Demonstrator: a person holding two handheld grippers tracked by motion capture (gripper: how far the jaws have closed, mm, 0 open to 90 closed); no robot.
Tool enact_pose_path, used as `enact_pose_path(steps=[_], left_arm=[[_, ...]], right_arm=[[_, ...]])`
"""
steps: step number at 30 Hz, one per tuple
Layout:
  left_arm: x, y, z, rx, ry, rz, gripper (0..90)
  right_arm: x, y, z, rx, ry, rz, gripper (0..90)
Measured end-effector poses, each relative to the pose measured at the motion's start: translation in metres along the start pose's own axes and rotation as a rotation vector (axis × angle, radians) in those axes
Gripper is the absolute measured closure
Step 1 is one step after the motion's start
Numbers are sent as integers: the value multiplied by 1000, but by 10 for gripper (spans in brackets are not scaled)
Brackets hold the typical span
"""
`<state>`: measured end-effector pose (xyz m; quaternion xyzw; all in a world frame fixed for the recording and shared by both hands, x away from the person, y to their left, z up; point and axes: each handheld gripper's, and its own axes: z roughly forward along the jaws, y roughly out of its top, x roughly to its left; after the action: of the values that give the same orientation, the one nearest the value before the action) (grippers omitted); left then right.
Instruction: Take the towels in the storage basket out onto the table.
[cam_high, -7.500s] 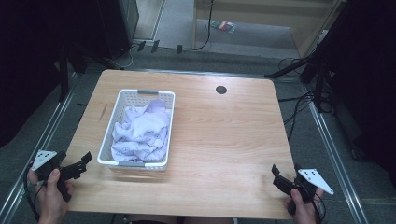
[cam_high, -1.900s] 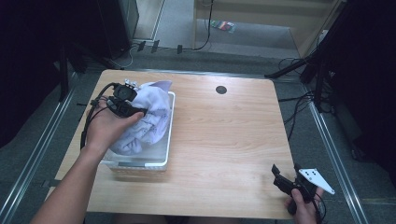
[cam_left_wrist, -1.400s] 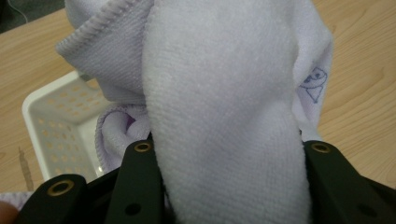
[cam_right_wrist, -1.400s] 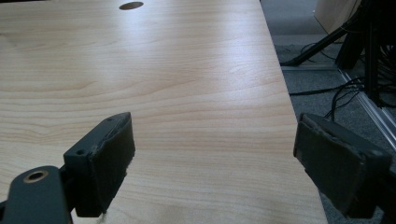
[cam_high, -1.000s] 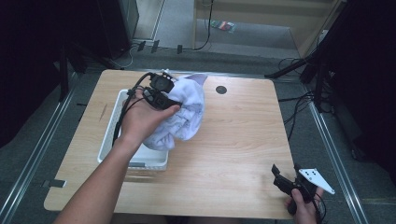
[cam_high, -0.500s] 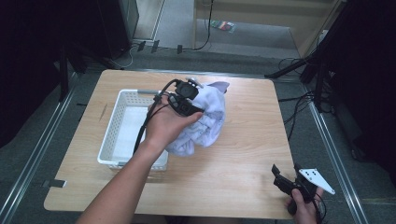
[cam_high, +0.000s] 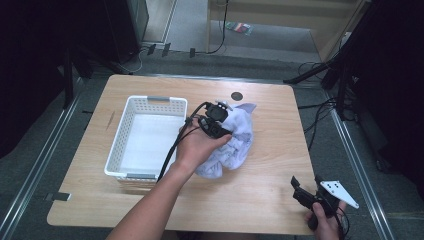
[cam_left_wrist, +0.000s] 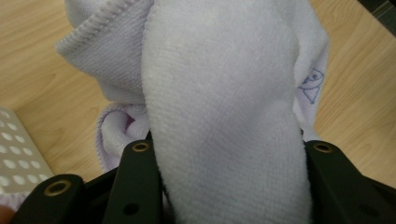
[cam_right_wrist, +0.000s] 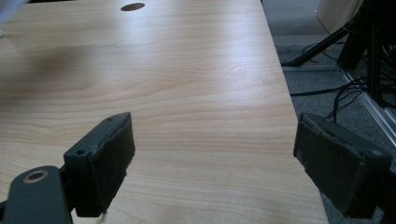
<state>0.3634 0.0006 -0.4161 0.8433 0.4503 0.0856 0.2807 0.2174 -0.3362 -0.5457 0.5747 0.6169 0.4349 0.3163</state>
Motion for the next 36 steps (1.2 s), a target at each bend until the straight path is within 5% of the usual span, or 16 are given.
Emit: enact_pose_path(steps=[9,17,27,36], left_arm=[[5,-23,30,23,-40,-44,545],[1,-32,43,61,-34,-55,337],[1,-32,36,55,-85,-60,210],[5,-31,15,7,-75,-37,161]], right_arm=[[0,0,0,1,3,-3,126],[0,0,0,1,1,-3,126],[0,0,0,0,3,-6,126],[0,0,0,2,1,-4,126]])
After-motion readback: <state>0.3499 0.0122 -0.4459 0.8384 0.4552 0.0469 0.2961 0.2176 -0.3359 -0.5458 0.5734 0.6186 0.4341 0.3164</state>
